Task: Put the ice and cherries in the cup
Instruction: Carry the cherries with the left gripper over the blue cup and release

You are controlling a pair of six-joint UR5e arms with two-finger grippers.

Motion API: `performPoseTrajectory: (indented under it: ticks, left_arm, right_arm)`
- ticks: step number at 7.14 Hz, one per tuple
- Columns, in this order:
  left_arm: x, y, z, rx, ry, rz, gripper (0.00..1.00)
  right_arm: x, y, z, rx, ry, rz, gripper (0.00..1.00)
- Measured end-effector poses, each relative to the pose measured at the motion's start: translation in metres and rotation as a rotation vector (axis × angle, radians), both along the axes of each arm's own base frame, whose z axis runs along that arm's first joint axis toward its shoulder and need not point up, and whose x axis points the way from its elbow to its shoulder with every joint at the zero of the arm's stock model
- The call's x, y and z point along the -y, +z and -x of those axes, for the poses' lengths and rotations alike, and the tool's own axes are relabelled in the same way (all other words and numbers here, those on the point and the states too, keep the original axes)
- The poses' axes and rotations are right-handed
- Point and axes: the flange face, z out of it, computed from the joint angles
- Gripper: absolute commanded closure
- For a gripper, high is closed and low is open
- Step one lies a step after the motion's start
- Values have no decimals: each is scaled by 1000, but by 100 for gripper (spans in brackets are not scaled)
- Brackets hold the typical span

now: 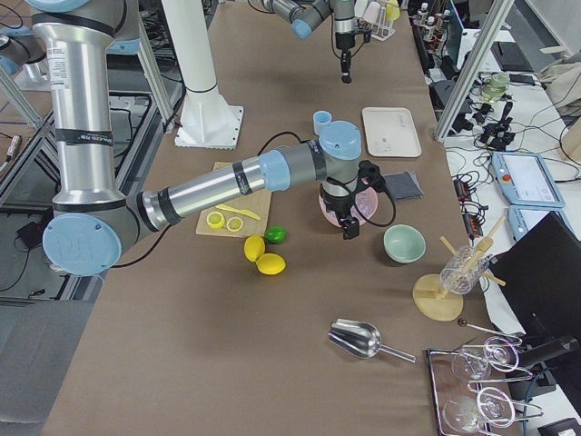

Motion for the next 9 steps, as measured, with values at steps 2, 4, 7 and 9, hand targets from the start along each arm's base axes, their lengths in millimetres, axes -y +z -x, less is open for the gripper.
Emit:
performPoseTrajectory:
  ticks: [2, 4, 7, 9]
  left_arm:
    - [-26, -13, -49, -27, -30, -16, 88]
    - [-37, -8, -70, -27, -24, -14, 54]
    - [-45, -7, -80, -26, -12, -8, 7]
    - [-46, -4, -81, -23, -10, -8, 3]
  right_arm:
    - [1, 3, -3, -5, 5, 5, 2]
    - [2, 5, -4, -6, 8, 8, 2]
    - [4, 2, -8, -5, 18, 7, 2]
    - [4, 3, -9, -5, 18, 7, 2]
